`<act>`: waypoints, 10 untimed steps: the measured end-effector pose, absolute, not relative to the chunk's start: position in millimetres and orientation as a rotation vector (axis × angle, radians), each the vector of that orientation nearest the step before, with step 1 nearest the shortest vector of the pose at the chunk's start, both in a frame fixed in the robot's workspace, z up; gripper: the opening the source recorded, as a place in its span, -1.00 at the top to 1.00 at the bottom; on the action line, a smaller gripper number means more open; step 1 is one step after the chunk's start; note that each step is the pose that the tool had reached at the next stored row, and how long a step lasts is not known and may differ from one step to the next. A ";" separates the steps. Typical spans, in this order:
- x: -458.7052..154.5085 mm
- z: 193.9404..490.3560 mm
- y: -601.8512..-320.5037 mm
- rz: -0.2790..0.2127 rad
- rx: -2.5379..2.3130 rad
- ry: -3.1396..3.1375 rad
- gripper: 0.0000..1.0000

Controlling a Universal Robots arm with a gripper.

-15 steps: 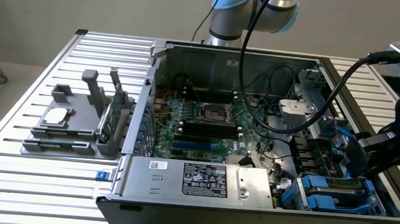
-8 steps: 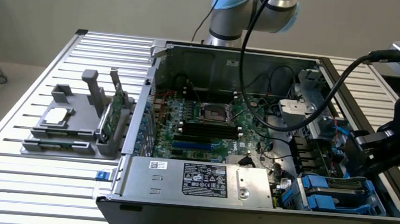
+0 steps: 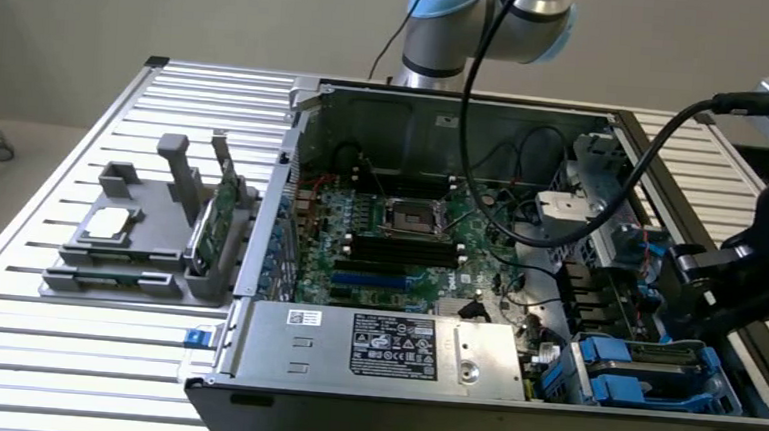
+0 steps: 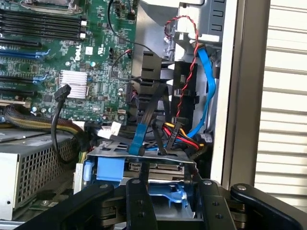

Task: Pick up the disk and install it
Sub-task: 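Insert the first disk wire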

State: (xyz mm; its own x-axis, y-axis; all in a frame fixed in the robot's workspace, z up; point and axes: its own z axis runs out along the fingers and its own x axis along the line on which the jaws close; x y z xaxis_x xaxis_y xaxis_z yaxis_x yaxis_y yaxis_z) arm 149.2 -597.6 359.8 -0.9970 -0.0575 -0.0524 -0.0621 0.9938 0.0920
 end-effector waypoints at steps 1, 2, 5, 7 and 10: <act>148.9 359.7 -597.6 0.147 -0.080 3.088 0.15; 148.7 359.7 -597.6 0.151 -0.068 3.089 0.15; 147.9 359.6 -597.5 0.159 -0.030 3.092 0.15; 147.5 359.6 -597.5 0.164 -0.004 3.094 0.15; 146.5 359.6 -597.6 0.170 0.037 3.095 0.15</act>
State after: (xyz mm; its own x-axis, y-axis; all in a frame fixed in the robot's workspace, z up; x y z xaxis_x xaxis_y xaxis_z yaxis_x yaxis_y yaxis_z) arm 146.5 -597.6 359.6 -0.9989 0.0258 -0.0402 0.0213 0.9937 0.1097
